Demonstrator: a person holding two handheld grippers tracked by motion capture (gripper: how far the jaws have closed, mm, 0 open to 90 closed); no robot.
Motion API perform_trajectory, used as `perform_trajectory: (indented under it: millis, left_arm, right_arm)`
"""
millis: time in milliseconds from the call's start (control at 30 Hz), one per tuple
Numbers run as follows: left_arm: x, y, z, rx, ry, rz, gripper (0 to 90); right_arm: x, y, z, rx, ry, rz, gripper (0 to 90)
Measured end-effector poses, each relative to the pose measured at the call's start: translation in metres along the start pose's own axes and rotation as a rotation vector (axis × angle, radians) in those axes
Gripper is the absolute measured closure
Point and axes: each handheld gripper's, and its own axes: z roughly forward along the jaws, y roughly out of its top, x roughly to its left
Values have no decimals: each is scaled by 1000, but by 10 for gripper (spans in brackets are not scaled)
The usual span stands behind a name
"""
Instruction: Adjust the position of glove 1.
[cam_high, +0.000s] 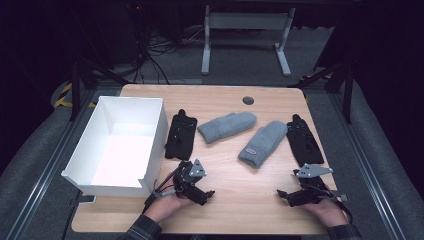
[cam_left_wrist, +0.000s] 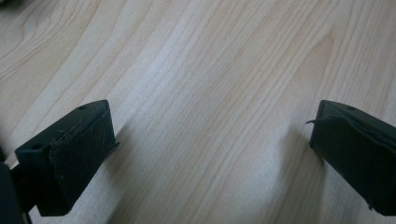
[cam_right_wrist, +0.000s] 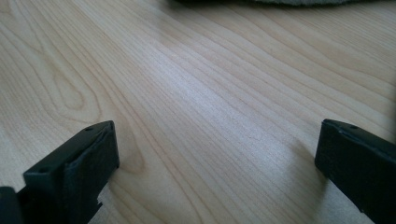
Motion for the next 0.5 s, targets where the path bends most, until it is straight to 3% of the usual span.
perform_trajectory:
  millis: [167,200,233,267,433,500]
  left_arm:
    - [4,-2,-4,14,-2,-2,4]
    - [5,-4,-5,16,-1,0,4]
    - [5,-4,-5,16,-1,0,4]
    - [5,-5,-6,15,2,2,4]
    - [7,-9,-9,11,-4,1,3]
    - [7,-10,-10,7,-3,1,1]
  right_arm:
    - [0,1,1,2,2,-4,7]
    - [0,4,-1,14,1,-9,79]
    - [0,4,-1,14,1,-9,79]
    - [1,6,-6,0,1,-27,177]
    - [1,13,-12,-28,4,-32,306]
    - [0,19,-15,-50,8,-24,429]
